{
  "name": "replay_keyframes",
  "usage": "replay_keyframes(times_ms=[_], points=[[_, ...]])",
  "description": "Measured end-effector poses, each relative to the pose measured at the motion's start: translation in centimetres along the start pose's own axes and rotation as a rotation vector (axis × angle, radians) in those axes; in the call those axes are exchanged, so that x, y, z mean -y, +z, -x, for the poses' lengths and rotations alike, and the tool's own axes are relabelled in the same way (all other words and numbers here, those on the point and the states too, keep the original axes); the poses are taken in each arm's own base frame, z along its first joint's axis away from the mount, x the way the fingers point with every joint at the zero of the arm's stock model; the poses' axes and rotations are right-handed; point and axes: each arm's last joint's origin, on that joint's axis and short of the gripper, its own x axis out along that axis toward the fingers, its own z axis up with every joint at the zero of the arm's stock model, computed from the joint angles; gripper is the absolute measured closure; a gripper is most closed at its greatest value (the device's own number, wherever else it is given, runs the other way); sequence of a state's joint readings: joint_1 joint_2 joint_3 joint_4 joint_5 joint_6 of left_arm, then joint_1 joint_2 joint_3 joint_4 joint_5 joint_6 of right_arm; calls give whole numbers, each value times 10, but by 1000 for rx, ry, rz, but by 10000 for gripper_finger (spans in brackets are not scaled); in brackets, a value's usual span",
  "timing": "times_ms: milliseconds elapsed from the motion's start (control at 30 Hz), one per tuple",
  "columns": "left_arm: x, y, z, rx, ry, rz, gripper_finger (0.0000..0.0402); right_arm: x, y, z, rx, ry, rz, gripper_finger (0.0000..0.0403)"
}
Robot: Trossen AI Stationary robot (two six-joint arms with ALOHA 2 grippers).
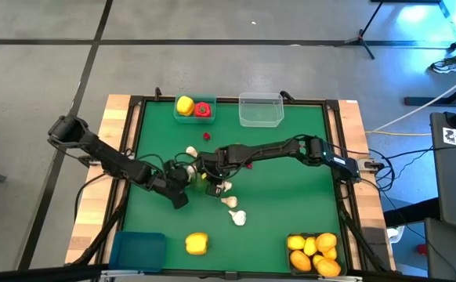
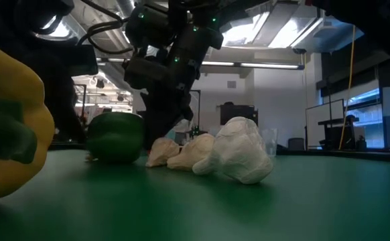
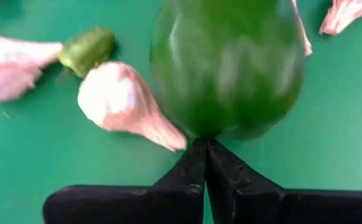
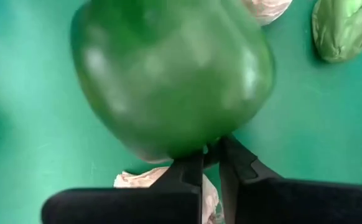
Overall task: Sort produce into baskets
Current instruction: Put the green bell pepper into the green bin
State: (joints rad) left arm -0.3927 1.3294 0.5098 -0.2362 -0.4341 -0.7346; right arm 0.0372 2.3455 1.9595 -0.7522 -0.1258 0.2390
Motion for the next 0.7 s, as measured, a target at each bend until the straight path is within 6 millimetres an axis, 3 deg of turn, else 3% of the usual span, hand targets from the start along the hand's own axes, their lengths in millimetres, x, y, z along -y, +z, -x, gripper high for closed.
replay_keyframes(times_ms=[433,700], points=[[-9,9,39,47,-124,113,402,1,11,18,0,16,18,403],[-23,11,61,85,-126,153,402,29,30,52,20,-55,27,402]])
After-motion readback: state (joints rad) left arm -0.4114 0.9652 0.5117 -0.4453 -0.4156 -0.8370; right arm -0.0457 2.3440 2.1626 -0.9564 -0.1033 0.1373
